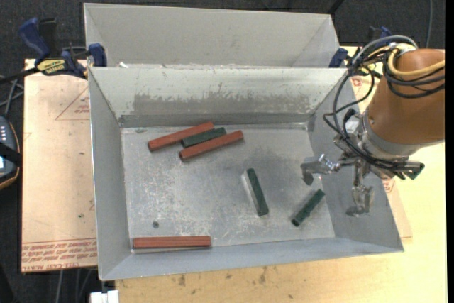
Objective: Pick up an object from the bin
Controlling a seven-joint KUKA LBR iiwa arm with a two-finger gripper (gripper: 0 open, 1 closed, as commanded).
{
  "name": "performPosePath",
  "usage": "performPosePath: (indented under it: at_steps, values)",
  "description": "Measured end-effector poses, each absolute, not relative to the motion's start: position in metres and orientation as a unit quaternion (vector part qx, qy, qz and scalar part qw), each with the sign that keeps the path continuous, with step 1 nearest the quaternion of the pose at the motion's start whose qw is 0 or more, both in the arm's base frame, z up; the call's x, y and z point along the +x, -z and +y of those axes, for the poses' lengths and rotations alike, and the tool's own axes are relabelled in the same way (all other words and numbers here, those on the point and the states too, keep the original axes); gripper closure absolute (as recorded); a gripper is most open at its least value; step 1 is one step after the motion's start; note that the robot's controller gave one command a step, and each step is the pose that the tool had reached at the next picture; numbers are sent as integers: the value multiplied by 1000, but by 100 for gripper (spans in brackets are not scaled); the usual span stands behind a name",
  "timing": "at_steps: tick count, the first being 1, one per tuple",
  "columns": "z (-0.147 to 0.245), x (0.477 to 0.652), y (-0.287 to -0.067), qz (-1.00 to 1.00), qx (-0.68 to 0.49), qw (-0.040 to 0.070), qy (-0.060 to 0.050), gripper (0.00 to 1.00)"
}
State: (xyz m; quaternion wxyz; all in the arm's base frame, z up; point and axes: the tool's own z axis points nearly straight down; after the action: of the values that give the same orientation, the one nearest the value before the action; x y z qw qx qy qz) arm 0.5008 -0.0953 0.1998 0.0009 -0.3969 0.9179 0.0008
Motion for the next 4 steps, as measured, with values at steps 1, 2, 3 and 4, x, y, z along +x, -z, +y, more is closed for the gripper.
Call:
performPosePath:
  at_steps: [1, 2, 3, 4]
  values:
    - [-105, 498, -172, 903, -430, 4, 1, 0]
    - [-106, 508, -116, 852, -524, 2, 2, 0]
    - [-102, 511, -70, 811, -585, 0, -1, 100]
    - [-102, 511, -70, 811, -585, 0, -1, 100]
